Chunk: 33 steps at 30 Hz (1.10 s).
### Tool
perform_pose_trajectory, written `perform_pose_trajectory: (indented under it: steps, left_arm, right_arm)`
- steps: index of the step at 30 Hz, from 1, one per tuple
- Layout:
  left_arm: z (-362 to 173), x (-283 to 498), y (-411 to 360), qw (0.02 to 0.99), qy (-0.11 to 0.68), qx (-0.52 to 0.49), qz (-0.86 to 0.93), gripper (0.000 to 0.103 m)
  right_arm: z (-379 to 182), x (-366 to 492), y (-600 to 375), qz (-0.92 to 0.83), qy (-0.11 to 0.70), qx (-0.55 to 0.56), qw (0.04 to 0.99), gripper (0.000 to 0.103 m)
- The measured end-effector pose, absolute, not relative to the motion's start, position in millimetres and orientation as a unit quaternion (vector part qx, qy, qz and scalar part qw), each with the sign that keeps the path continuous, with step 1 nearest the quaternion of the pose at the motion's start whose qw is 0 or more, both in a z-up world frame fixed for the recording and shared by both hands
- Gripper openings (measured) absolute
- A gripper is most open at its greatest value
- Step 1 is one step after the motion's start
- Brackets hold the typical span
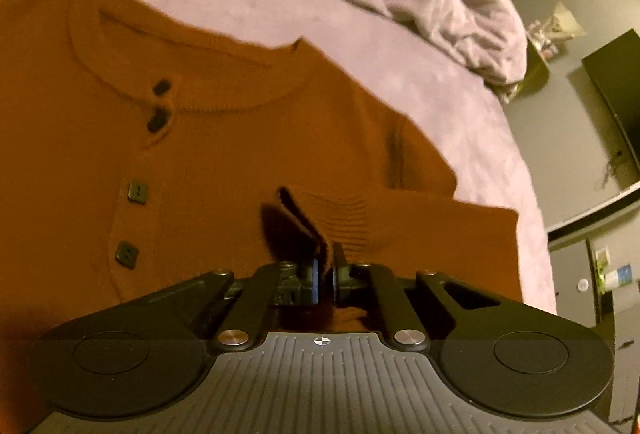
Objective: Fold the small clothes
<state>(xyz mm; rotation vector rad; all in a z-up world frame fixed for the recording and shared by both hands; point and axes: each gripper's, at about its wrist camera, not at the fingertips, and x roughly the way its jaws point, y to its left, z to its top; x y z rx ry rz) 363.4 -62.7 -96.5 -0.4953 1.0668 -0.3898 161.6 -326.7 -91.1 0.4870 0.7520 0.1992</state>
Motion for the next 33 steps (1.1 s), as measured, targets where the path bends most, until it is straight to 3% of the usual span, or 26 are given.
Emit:
perform_pose_trajectory:
  steps: [6,10,15,19,24,26,29,33]
  left_arm:
    - [-35,336,-19,0.857,0.419,-0.219,-0.203,0.007]
    - [-11,319,36,0.901,0.386,-0.148,-0.129,0.007]
    - [-31,311,101,0.907,0.410,-0.095,-0.011,0.008]
    - [-55,305,119,0.891,0.434,-0.131,-0.012,0.011]
    - [-68,303,125,0.886,0.429,-0.171,-0.035,0.036]
    - [-76,307,131,0.881,0.431,-0.191,-0.042,0.036]
    - [-81,308,140,0.873,0.438,-0.211,-0.042,0.014]
    - [-79,310,143,0.874,0.432,-0.215,-0.044,0.009]
  right_arm:
    - [-87,160,-325,0.083,0.368,0.212,0.902,0.054]
    - [-85,161,-324,0.074,0.371,0.197,0.905,0.054]
    - [-79,165,-318,0.067,0.371,0.179,0.909,0.055]
    - [-71,176,-312,0.056,0.365,0.155,0.916,0.057]
    - [-66,200,-291,0.035,0.357,0.067,0.931,0.058]
    - [-69,211,-277,0.020,0.354,0.000,0.935,0.059]
    - [-78,224,-262,0.004,0.354,-0.082,0.932,0.059]
    - [-84,235,-251,-0.002,0.351,-0.130,0.927,0.059]
